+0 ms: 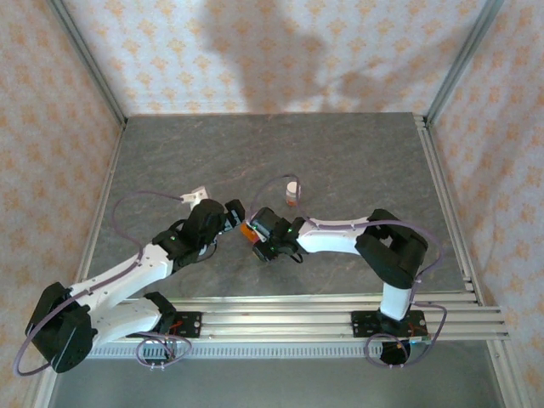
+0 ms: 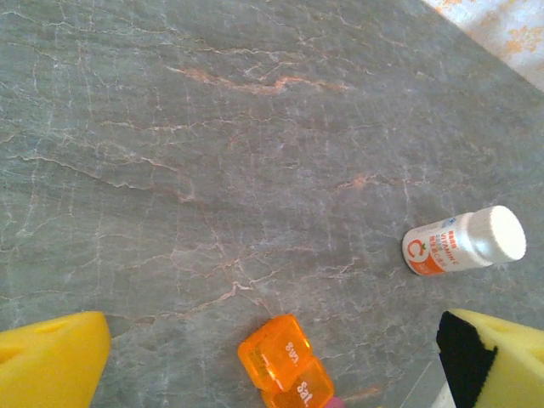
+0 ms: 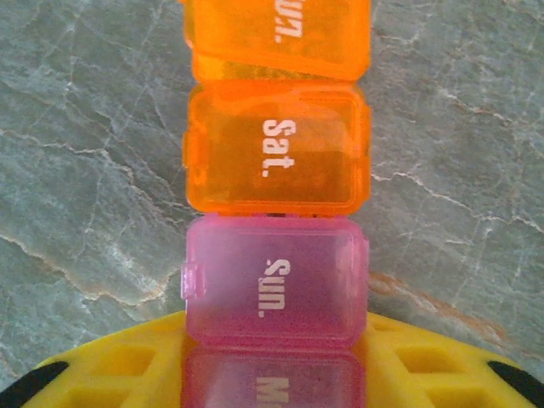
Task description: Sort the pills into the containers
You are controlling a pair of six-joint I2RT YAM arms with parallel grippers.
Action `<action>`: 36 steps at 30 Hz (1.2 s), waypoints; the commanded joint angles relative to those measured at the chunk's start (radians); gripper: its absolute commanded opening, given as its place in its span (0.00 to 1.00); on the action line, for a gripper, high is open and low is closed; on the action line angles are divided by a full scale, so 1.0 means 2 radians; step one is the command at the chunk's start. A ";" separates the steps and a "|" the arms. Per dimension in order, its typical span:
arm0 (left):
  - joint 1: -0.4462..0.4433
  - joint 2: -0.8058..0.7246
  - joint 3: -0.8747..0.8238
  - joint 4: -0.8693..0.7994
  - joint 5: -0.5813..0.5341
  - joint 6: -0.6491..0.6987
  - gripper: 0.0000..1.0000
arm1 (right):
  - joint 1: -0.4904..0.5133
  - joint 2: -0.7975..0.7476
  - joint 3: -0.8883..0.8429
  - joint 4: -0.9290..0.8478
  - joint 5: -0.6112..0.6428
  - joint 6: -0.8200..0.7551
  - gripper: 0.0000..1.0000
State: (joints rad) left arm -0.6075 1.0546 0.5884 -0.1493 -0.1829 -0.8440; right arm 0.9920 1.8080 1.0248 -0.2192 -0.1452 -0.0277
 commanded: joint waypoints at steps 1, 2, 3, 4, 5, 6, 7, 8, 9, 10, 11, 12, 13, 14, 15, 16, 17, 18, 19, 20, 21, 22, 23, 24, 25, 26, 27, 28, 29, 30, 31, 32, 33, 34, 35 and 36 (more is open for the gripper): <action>0.004 0.009 0.016 -0.005 0.002 0.014 1.00 | -0.001 0.007 -0.004 -0.014 0.034 0.004 0.56; 0.004 0.011 0.018 -0.006 0.004 0.014 1.00 | -0.001 0.007 -0.006 -0.016 0.038 0.006 0.60; 0.005 0.012 0.019 -0.005 0.004 0.015 1.00 | -0.001 0.005 -0.008 -0.018 0.042 0.009 0.62; 0.005 0.013 0.020 -0.007 0.006 0.016 1.00 | -0.001 0.003 -0.010 -0.021 0.049 0.014 0.65; 0.005 0.013 0.021 -0.008 0.006 0.018 1.00 | -0.001 0.000 -0.014 -0.022 0.054 0.016 0.66; 0.006 0.013 0.022 -0.009 0.007 0.019 1.00 | -0.001 -0.003 -0.018 -0.023 0.061 0.021 0.67; 0.007 0.013 0.024 -0.010 0.007 0.021 1.00 | -0.001 -0.006 -0.021 -0.027 0.071 0.026 0.67; 0.008 0.012 0.026 -0.013 0.007 0.023 1.00 | -0.001 -0.008 -0.024 -0.033 0.081 0.031 0.67; 0.009 0.011 0.027 -0.015 0.008 0.025 1.00 | -0.001 -0.008 -0.025 -0.039 0.095 0.036 0.67; 0.010 0.011 0.030 -0.018 0.008 0.028 1.00 | -0.001 -0.010 -0.025 -0.047 0.112 0.041 0.67; 0.010 0.010 0.031 -0.022 0.009 0.031 1.00 | -0.001 -0.010 -0.025 -0.054 0.127 0.047 0.67; 0.011 0.010 0.033 -0.023 0.010 0.033 1.00 | -0.001 -0.010 -0.025 -0.061 0.142 0.052 0.67; 0.012 0.009 0.034 -0.026 0.011 0.035 1.00 | -0.001 -0.009 -0.024 -0.069 0.158 0.057 0.67; 0.012 0.009 0.035 -0.026 0.011 0.036 1.00 | -0.001 -0.009 -0.023 -0.075 0.170 0.061 0.67; 0.012 0.008 0.034 -0.027 0.012 0.037 1.00 | -0.002 -0.008 -0.022 -0.080 0.180 0.065 0.66; 0.012 0.009 0.034 -0.027 0.013 0.037 1.00 | -0.003 -0.006 -0.019 -0.085 0.190 0.067 0.66; 0.012 0.010 0.034 -0.028 0.013 0.037 1.00 | -0.004 -0.004 -0.015 -0.092 0.200 0.071 0.65; 0.012 0.011 0.034 -0.029 0.015 0.038 1.00 | -0.005 -0.001 -0.012 -0.097 0.210 0.073 0.65; 0.012 0.012 0.033 -0.028 0.017 0.037 1.00 | -0.007 0.002 -0.009 -0.103 0.217 0.076 0.65; 0.012 0.013 0.033 -0.027 0.018 0.037 1.00 | -0.009 0.003 -0.006 -0.107 0.221 0.078 0.64; 0.012 0.013 0.032 -0.027 0.020 0.037 1.00 | -0.012 0.005 -0.004 -0.111 0.224 0.080 0.64; 0.012 0.013 0.033 -0.028 0.022 0.036 1.00 | -0.017 0.007 0.000 -0.116 0.227 0.082 0.64; 0.012 0.013 0.033 -0.028 0.023 0.037 1.00 | -0.022 0.007 0.002 -0.120 0.228 0.085 0.63; 0.012 0.014 0.034 -0.029 0.024 0.038 1.00 | -0.028 0.007 0.003 -0.123 0.229 0.088 0.63; 0.012 0.015 0.035 -0.029 0.025 0.040 1.00 | -0.035 0.007 0.004 -0.125 0.228 0.090 0.63; 0.012 0.016 0.037 -0.031 0.026 0.042 1.00 | -0.042 0.005 0.003 -0.124 0.225 0.092 0.63; 0.012 0.018 0.039 -0.032 0.028 0.045 1.00 | -0.051 0.004 0.002 -0.123 0.219 0.095 0.63; 0.012 0.021 0.040 -0.034 0.030 0.048 1.00 | -0.059 0.002 0.002 -0.122 0.212 0.097 0.63; 0.012 0.023 0.043 -0.034 0.032 0.051 1.00 | -0.067 0.001 0.001 -0.121 0.207 0.100 0.63; 0.012 0.026 0.045 -0.036 0.034 0.053 1.00 | -0.076 -0.001 0.002 -0.120 0.199 0.104 0.63; 0.012 0.028 0.047 -0.037 0.037 0.056 1.00 | -0.083 -0.004 0.001 -0.120 0.191 0.106 0.63; 0.012 0.032 0.050 -0.039 0.039 0.059 1.00 | -0.089 -0.008 0.000 -0.119 0.182 0.109 0.63; 0.012 0.035 0.052 -0.042 0.040 0.063 1.00 | -0.093 -0.014 -0.003 -0.118 0.174 0.111 0.63; 0.012 0.038 0.055 -0.045 0.041 0.066 1.00 | -0.095 -0.023 -0.007 -0.116 0.165 0.112 0.63; 0.012 0.040 0.056 -0.048 0.042 0.070 1.00 | -0.096 -0.033 -0.011 -0.116 0.159 0.117 0.63; 0.012 0.041 0.058 -0.050 0.045 0.074 1.00 | -0.097 -0.047 -0.017 -0.117 0.152 0.122 0.63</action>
State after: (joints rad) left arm -0.5888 1.1275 0.6724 -0.2020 -0.1040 -0.7395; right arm 0.8093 1.7771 1.0279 -0.3866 0.1493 0.1768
